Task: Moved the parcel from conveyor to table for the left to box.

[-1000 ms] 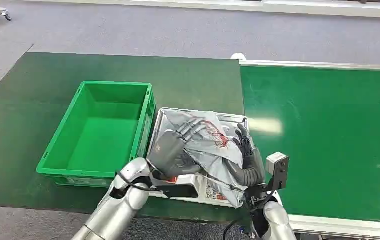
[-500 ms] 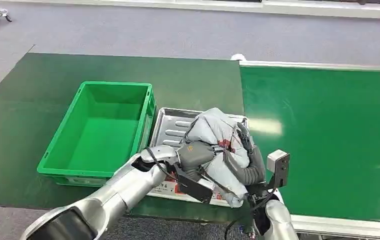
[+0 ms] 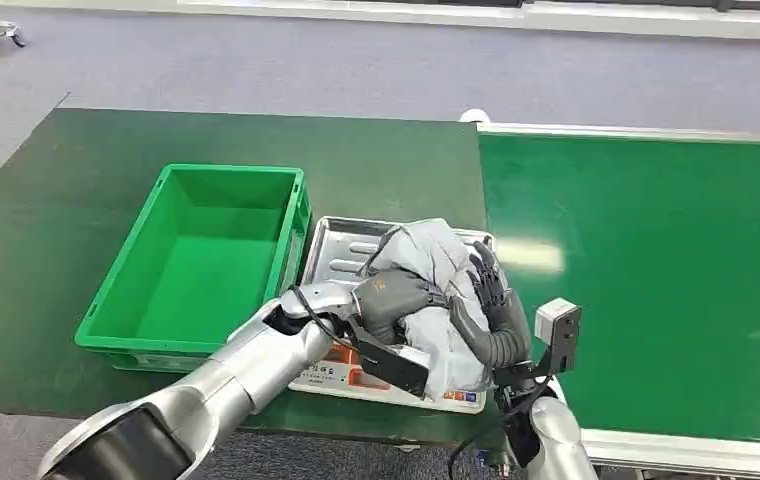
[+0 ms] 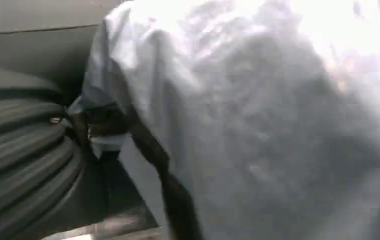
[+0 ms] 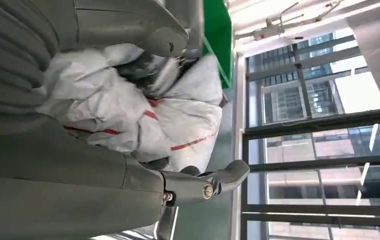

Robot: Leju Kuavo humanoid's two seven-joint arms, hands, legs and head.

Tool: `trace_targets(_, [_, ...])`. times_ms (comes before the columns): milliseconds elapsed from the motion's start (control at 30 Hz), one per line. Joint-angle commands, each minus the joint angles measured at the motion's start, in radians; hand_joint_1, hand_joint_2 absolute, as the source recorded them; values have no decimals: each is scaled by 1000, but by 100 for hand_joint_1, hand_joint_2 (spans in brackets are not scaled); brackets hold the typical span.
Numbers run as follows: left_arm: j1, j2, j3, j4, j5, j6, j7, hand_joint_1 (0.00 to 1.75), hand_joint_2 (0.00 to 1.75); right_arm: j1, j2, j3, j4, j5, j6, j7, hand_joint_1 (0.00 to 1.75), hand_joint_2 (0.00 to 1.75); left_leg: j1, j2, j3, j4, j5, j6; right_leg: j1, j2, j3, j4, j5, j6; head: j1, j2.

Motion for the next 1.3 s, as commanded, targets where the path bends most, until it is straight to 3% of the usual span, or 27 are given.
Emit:
trace_targets(33, [12, 163, 3, -422, 56, -101, 48, 175, 175, -12, -8, -50, 51, -7, 8, 4, 0, 175, 1, 2, -1, 0, 0, 0, 1, 1, -2, 0, 1, -1, 0, 0])
trace_targets(267, [13, 196, 10, -521, 78, -143, 59, 175, 175, 0, -3, -76, 30, -16, 8, 16, 0, 175, 1, 1, -5, 0, 0, 0, 1, 1, -5, 0, 0, -1, 0, 0])
trace_targets(467, [-4, 238, 26, -465, -64, -1, 170, 175, 175, 39, 8, -105, -3, -4, 11, 35, 0, 175, 1, 1, -4, -1, 0, 0, 1, -1, -3, -1, 0, -2, 0, 0])
trace_targets(533, [6, 271, 87, -382, -144, 84, 265, 175, 175, 49, 13, -117, -13, 1, 7, 40, 0, 175, 1, 2, -2, -3, 1, -1, 1, 0, -2, -3, 1, -2, 0, 0])
trace_targets(667, [33, 326, 283, -247, -175, 191, 201, 175, 175, 79, 23, -141, -42, 22, 5, 51, 0, 175, 1, 6, -2, -2, 0, -1, 1, 5, -4, -1, 1, -2, 0, 0])
trace_targets(833, [39, 310, 292, -269, -193, 179, 208, 175, 175, 77, 25, -143, -40, 24, 6, 51, 0, 175, 1, 6, -3, -1, 0, -1, 2, 4, -6, 0, 1, -2, 0, 0])
trace_targets(900, [57, 322, 327, -284, -253, 237, 314, 175, 175, 85, 28, -148, -45, 26, 5, 52, 0, 175, 2, 4, -3, -2, 1, -1, 3, 2, -5, -1, 0, -2, 0, 0])
trace_targets(1000, [144, 381, 477, -292, -323, 336, 367, 175, 175, 129, 32, -163, -85, 38, 1, 52, 0, 175, 1, 6, -2, -3, 0, -1, 1, 6, -5, 0, 0, -2, 0, 0])
trace_targets(1067, [186, 376, 615, -278, -377, 370, 346, 175, 175, 159, 40, -183, -122, 48, -2, 51, 0, 175, 1, 9, -2, -3, -1, -2, 1, 8, -5, 0, 0, -3, 0, 0])
trace_targets(1200, [186, 361, 649, -276, -400, 374, 340, 175, 175, 162, 41, -187, -132, 52, 0, 54, 0, 175, 2, 10, -1, -3, -3, -4, 2, 9, -6, 0, 0, -3, 0, 0])
trace_targets(1300, [215, 345, 765, -282, -460, 424, 398, 175, 175, 167, 49, -203, -146, 57, -5, 58, 0, 175, 2, 10, -2, -2, -3, -4, 3, 8, -7, 1, -1, -4, 0, 0])
